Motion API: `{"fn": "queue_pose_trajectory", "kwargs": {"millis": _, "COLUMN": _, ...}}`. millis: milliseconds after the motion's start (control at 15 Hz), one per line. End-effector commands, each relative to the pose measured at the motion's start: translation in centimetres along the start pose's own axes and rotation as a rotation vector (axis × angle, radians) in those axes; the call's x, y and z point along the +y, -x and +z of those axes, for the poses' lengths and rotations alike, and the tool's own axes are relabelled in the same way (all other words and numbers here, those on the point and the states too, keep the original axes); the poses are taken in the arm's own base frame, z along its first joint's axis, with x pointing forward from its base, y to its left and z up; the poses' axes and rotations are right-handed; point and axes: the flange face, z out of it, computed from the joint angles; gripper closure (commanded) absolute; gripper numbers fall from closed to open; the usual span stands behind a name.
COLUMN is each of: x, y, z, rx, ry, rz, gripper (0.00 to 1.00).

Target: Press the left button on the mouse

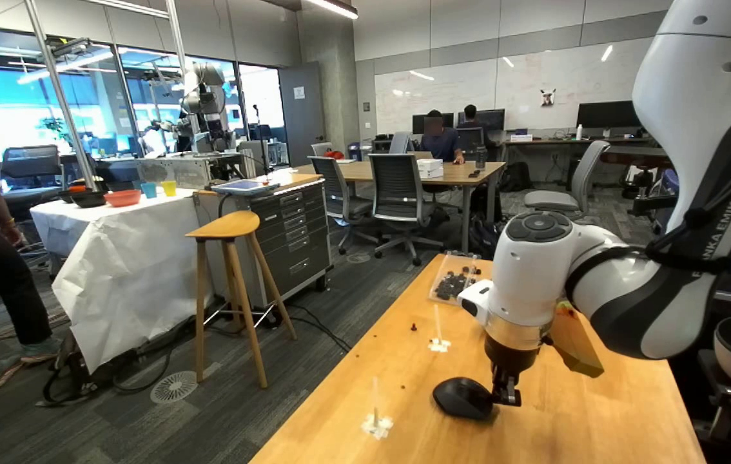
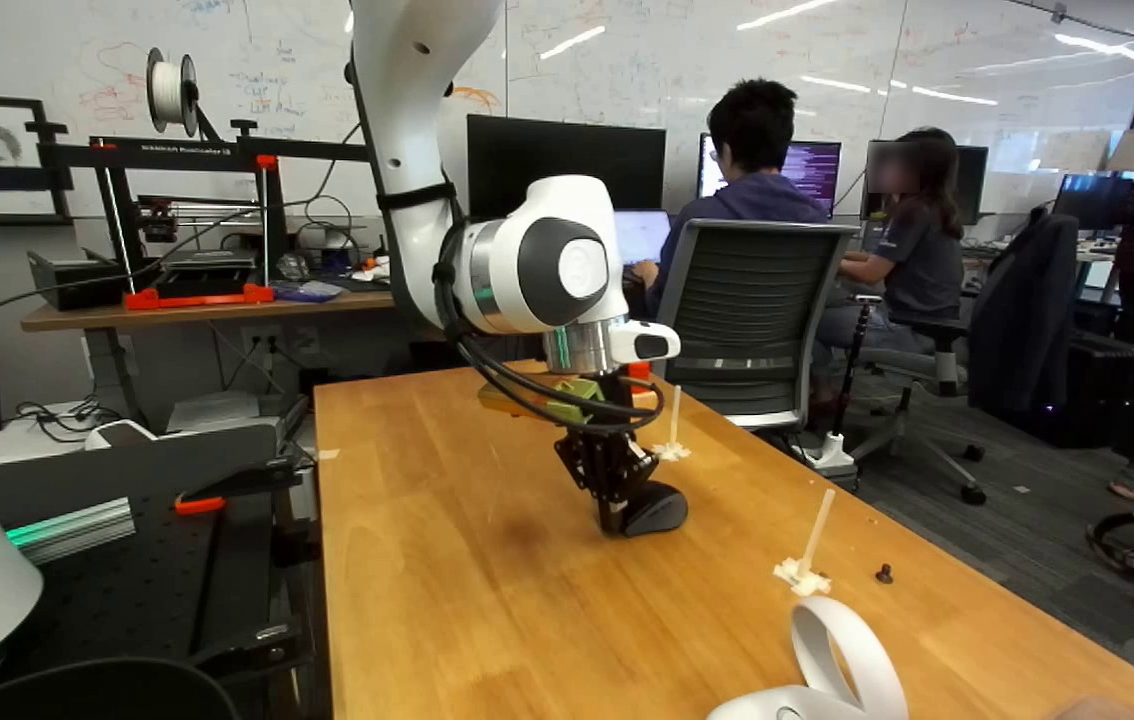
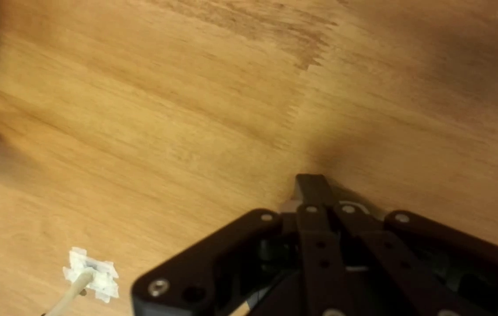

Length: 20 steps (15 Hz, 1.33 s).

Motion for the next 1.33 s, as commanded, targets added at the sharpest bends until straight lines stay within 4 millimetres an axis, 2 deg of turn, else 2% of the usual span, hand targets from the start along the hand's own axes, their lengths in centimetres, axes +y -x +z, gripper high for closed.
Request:
{"fn": "queue_pose_trajectory", "kwargs": {"millis": 0, "x": -0.1, "y": -0.7, "z": 0.5, "rx": 0.035, "ry": 0.004, "rz": 0.023, "gripper": 0.99}}
{"fn": "queue_pose_trajectory", "kwargs": {"millis": 267, "x": -0.4, "y": -1.3, "z": 0.7, "rx": 0.061, "ry": -0.002, "rz": 0.035, "gripper": 0.99}}
{"fn": "queue_pose_trajectory", "kwargs": {"millis": 467, "x": -0.2, "y": -1.7, "z": 0.0, "rx": 0.065, "ry": -0.011, "rz": 0.039, "gripper": 0.99}}
{"fn": "queue_pose_trajectory", "kwargs": {"millis": 800, "x": 1.3, "y": -3.3, "z": -3.2, "rx": 0.094, "ry": -0.032, "rz": 0.063, "gripper": 0.98}}
{"fn": "queue_pose_trajectory", "kwargs": {"millis": 1267, "x": 4.7, "y": -6.1, "z": -9.8, "rx": 0.092, "ry": -0.087, "rz": 0.125, "gripper": 0.98}}
